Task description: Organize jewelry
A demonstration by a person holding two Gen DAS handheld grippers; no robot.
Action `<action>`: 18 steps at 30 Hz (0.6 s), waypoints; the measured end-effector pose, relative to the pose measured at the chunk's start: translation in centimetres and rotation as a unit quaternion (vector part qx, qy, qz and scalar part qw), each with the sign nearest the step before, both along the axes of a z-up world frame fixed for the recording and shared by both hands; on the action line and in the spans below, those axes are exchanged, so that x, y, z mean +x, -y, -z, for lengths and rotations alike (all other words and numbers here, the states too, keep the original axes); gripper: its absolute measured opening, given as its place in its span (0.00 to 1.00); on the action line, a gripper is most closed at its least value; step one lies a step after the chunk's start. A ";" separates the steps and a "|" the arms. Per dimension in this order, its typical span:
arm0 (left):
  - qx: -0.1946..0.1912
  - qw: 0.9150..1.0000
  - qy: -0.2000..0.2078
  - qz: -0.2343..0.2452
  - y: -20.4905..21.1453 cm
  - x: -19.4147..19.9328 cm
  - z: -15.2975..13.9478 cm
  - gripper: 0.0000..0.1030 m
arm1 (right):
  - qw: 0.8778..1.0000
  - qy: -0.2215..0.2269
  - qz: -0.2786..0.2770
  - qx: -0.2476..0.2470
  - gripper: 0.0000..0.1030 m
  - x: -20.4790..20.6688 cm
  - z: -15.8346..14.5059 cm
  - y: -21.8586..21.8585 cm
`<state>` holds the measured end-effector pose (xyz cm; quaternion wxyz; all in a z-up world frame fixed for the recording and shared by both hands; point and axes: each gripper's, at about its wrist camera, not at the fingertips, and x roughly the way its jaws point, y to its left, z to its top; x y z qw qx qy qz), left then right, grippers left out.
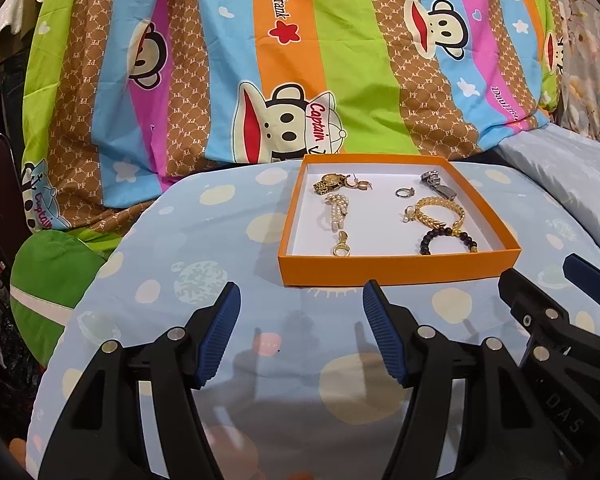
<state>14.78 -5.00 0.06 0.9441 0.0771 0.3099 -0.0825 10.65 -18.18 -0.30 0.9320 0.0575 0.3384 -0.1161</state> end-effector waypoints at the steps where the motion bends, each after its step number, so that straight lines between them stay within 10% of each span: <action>1: 0.002 1.000 0.000 -0.001 0.0 0.0 0.0 0.60 | 1.000 -0.002 0.002 0.001 0.72 0.1 0.1 0.1; 18: 0.017 1.000 0.002 -0.021 0.0 0.1 0.1 0.65 | 1.000 -0.008 0.001 -0.013 0.73 0.1 0.1 -0.2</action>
